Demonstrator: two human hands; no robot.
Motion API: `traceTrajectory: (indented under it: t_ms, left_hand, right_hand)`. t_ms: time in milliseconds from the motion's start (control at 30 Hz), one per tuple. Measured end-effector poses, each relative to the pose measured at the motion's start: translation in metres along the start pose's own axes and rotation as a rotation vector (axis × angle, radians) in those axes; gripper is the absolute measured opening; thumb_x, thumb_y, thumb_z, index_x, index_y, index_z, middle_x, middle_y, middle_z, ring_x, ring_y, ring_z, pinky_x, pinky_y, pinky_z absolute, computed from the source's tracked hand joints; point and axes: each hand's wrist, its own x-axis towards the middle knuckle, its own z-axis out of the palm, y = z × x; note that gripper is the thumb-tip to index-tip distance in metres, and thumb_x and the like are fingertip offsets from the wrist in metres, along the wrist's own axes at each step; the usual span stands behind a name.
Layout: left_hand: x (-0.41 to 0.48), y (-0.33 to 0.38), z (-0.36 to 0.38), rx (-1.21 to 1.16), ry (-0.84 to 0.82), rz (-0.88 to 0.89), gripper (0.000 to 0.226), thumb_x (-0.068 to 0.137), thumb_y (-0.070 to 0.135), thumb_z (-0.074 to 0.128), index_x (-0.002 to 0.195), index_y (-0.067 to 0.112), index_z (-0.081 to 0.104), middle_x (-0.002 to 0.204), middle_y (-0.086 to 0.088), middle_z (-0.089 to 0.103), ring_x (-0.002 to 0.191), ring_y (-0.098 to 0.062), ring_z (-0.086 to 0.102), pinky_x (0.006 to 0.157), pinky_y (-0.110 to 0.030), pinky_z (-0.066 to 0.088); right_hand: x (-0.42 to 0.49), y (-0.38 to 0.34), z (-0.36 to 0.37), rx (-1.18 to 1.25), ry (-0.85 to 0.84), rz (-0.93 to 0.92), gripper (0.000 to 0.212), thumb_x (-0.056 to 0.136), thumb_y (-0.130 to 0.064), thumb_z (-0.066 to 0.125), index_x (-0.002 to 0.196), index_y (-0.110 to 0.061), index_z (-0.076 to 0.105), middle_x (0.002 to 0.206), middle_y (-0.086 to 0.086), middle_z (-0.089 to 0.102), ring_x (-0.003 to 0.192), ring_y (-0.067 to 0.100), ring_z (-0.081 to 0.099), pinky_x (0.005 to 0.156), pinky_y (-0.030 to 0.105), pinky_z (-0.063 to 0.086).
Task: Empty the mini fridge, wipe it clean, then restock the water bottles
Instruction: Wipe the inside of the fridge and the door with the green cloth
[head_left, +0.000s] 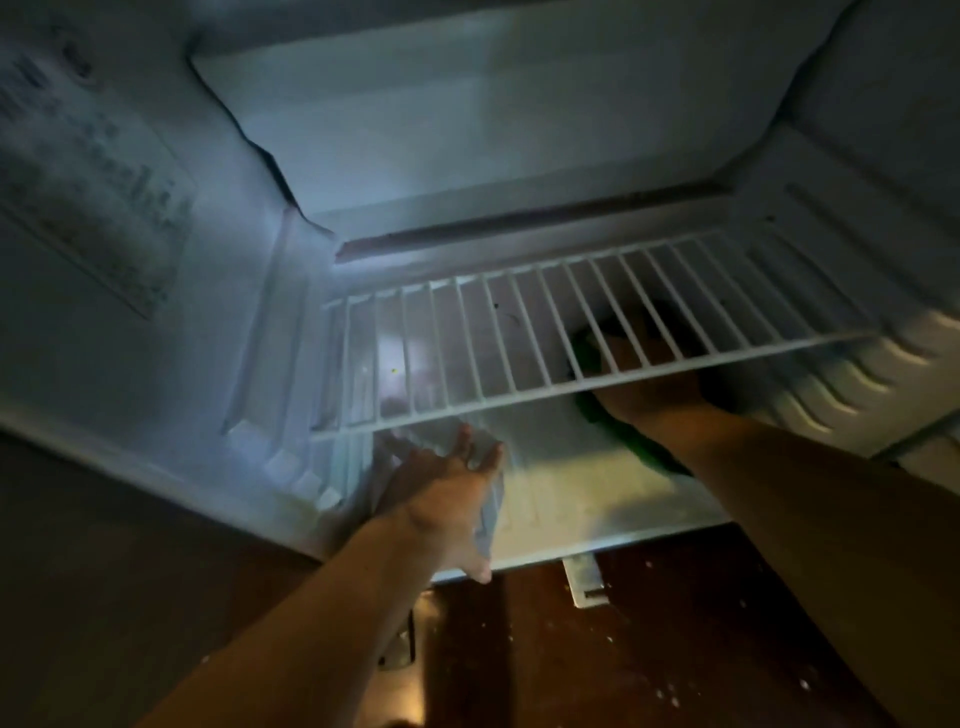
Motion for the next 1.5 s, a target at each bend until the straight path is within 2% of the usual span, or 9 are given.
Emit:
traceTrajectory:
  t_ms: [133, 300, 533, 633, 800, 1000, 1200, 1333, 1500]
  left_hand:
    - [-0.004, 0.005, -0.007, 0.021, 0.015, -0.006, 0.135, 0.058, 0.056, 0.083, 0.152, 0.034, -0.011, 0.159, -0.004, -0.020, 0.148, -0.031, 0.011, 0.116, -0.055, 0.016]
    - [-0.009, 0.012, -0.011, 0.064, 0.011, -0.053, 0.135, 0.057, 0.057, 0.083, 0.151, 0.034, -0.011, 0.160, -0.005, -0.018, 0.147, -0.034, 0.013, 0.114, -0.058, 0.019]
    - [-0.010, 0.014, -0.007, 0.027, 0.010, -0.050, 0.133, 0.062, 0.054, 0.082, 0.150, 0.035, -0.015, 0.159, 0.001, -0.022, 0.147, -0.038, 0.008, 0.114, -0.056, 0.021]
    - [-0.010, 0.010, -0.004, -0.026, 0.029, -0.044, 0.133, 0.060, 0.053, 0.084, 0.150, 0.038, -0.012, 0.159, 0.003, -0.019, 0.146, -0.037, 0.013, 0.115, -0.051, 0.026]
    - [-0.011, 0.014, -0.007, 0.019, 0.022, -0.046, 0.133, 0.060, 0.054, 0.083, 0.151, 0.036, -0.012, 0.160, -0.002, -0.018, 0.147, -0.034, 0.009, 0.116, -0.051, 0.021]
    - [-0.011, 0.018, -0.006, 0.032, -0.001, -0.085, 0.130, 0.064, 0.055, 0.080, 0.150, 0.036, -0.015, 0.160, -0.002, -0.020, 0.145, -0.045, 0.000, 0.114, -0.062, 0.011]
    - [-0.004, 0.012, 0.002, -0.004, -0.012, -0.083, 0.131, 0.064, 0.057, 0.079, 0.148, 0.036, -0.020, 0.157, 0.001, -0.025, 0.143, -0.051, -0.006, 0.114, -0.063, 0.008]
    - [-0.008, 0.015, -0.002, 0.019, -0.017, -0.073, 0.127, 0.069, 0.053, 0.078, 0.149, 0.033, -0.019, 0.157, -0.001, -0.025, 0.143, -0.049, -0.011, 0.115, -0.061, 0.003]
    - [-0.008, 0.013, -0.002, -0.035, -0.037, -0.088, 0.129, 0.068, 0.050, 0.081, 0.148, 0.037, -0.019, 0.156, 0.003, -0.026, 0.144, -0.046, -0.010, 0.116, -0.060, 0.008]
  right_hand:
    - [-0.076, 0.001, -0.052, -0.114, -0.107, -0.158, 0.042, 0.089, -0.048, 0.051, 0.128, -0.032, 0.052, 0.137, 0.017, 0.045, 0.119, 0.044, 0.045, 0.098, 0.051, 0.041]
    - [-0.147, 0.006, -0.058, -0.176, -0.013, -0.287, 0.032, 0.079, -0.039, 0.068, 0.102, -0.018, 0.068, 0.095, 0.020, 0.064, 0.074, 0.037, 0.059, 0.062, 0.044, 0.050]
    - [-0.075, -0.043, -0.060, -0.115, -0.032, -0.011, 0.038, 0.092, -0.031, 0.055, 0.129, -0.025, 0.052, 0.131, 0.023, 0.047, 0.117, 0.047, 0.046, 0.094, 0.058, 0.040]
    - [-0.056, -0.054, -0.057, -0.128, -0.249, 0.097, 0.044, 0.101, -0.034, 0.036, 0.144, -0.023, 0.034, 0.149, 0.022, 0.030, 0.134, 0.048, 0.028, 0.106, 0.056, 0.027]
    - [-0.120, -0.022, -0.084, -0.218, -0.270, -0.088, 0.045, 0.098, -0.040, 0.044, 0.139, -0.023, 0.035, 0.126, 0.019, 0.048, 0.109, 0.039, 0.053, 0.084, 0.043, 0.045]
    - [-0.146, -0.010, -0.091, -0.184, -0.394, -0.102, 0.048, 0.099, -0.042, 0.041, 0.140, -0.026, 0.023, 0.128, 0.016, 0.041, 0.113, 0.033, 0.051, 0.088, 0.041, 0.044]
    - [-0.082, -0.007, -0.060, -0.235, -0.103, -0.118, 0.048, 0.088, -0.041, 0.061, 0.130, -0.019, 0.048, 0.107, 0.022, 0.057, 0.086, 0.038, 0.061, 0.071, 0.040, 0.050]
    - [-0.027, -0.006, -0.043, -0.034, -0.152, -0.135, 0.037, 0.094, -0.039, 0.046, 0.126, -0.020, 0.053, 0.125, 0.017, 0.057, 0.115, 0.040, 0.053, 0.098, 0.051, 0.042]
    - [-0.008, -0.002, -0.044, 0.045, -0.133, -0.164, 0.030, 0.091, -0.044, 0.045, 0.106, -0.024, 0.061, 0.106, 0.016, 0.062, 0.099, 0.040, 0.059, 0.085, 0.049, 0.051]
